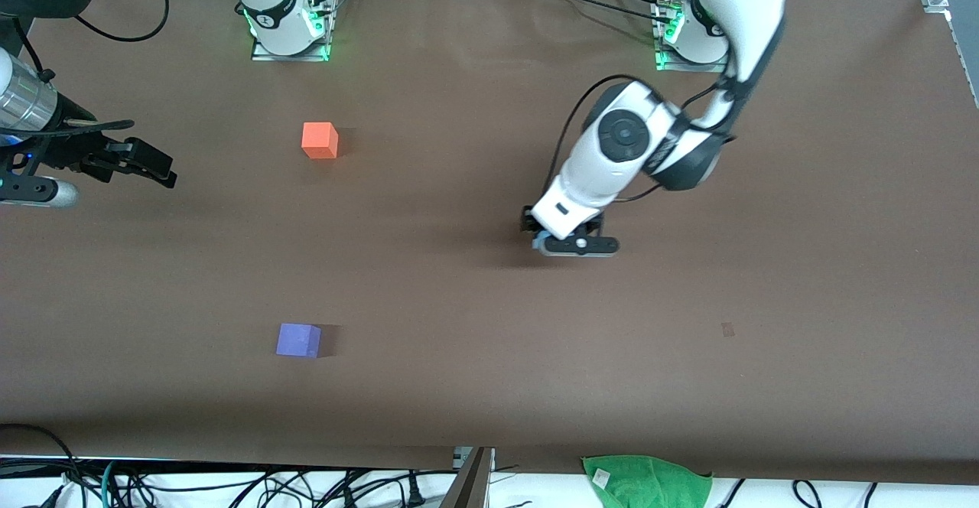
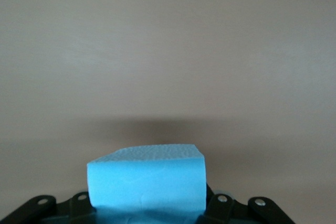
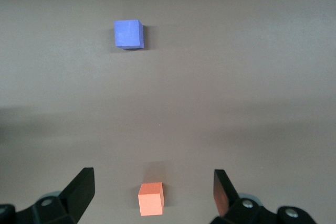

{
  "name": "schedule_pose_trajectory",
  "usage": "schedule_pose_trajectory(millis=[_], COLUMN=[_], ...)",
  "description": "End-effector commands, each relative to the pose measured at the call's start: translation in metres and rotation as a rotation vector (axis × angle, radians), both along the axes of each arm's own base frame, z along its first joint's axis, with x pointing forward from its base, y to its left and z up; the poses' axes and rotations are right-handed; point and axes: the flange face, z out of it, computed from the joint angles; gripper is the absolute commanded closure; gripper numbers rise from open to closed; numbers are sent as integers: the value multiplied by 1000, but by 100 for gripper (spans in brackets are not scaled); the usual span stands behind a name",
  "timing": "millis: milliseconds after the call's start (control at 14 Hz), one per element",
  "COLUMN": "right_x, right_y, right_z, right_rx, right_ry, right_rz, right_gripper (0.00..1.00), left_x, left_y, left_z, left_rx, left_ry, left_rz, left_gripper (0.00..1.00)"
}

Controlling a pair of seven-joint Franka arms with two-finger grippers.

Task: Place blue block between orange and purple blocks
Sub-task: 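Carry the cube toward the table middle and lower it with the left gripper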

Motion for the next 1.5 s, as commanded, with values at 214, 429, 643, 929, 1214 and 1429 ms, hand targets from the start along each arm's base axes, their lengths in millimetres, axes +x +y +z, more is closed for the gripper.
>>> schedule_pose_trajectory(millis=[214,429,643,929,1214,1429], right_x=[-4,-3,-2,-1,3,13], right_y=[-4,-4,-4,-4,1,4], right_z=[6,6,6,5,1,-34], right_rx=[3,3,3,-5,1,-11], right_ry=[-2,-3,-6,-7,-12,48], right_rz=[1,1,1,4,-7,11], right_gripper=[0,0,0,0,0,0], left_x=[-25,-40,-44,-30,-15,-11], left_y=[-52,-66,-72,-62,-27,6], left_z=[-69,-89,-85,-36,60,112], left_rx=[46,95,88,74,178,253], left_ry=[-49,-93,-102,-137,-133,-126], left_rz=[45,-30,-41,-10,42,45], left_gripper=[64,52,0,0,0,0])
